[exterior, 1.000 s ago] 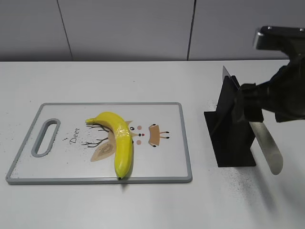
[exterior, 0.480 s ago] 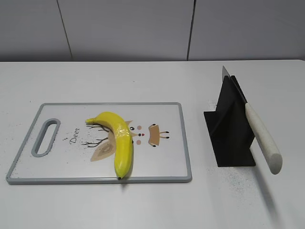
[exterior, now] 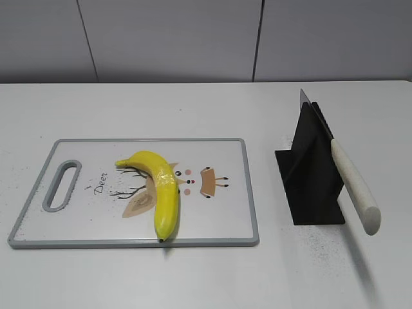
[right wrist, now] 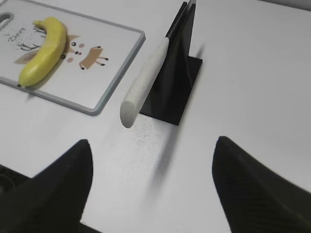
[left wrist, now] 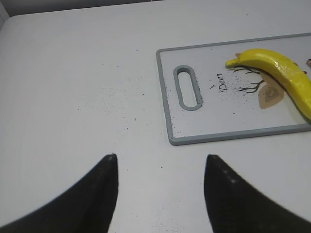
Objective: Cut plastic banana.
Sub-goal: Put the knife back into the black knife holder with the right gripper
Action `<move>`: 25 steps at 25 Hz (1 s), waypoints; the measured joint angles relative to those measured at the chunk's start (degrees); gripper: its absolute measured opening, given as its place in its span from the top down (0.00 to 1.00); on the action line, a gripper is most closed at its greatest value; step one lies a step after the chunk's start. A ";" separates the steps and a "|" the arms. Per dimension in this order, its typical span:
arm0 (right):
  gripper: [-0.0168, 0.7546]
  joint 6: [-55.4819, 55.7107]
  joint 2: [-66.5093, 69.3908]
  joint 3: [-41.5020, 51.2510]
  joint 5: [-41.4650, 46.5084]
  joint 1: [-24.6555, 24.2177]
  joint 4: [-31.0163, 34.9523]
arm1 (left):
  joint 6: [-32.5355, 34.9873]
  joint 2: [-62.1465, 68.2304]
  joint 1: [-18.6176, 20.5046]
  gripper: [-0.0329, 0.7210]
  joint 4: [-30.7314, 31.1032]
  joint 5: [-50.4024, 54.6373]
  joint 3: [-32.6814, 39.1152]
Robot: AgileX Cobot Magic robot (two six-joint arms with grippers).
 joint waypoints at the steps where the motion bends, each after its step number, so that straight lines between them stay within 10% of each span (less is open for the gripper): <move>1: 0.23 0.00 -1.38 0.06 0.26 0.00 -0.05 | 0.00 0.00 0.00 0.25 0.00 0.00 0.00; 25: 0.24 -0.01 -12.36 1.01 7.66 -3.59 -0.22 | 0.00 0.00 0.00 0.25 0.00 0.00 0.00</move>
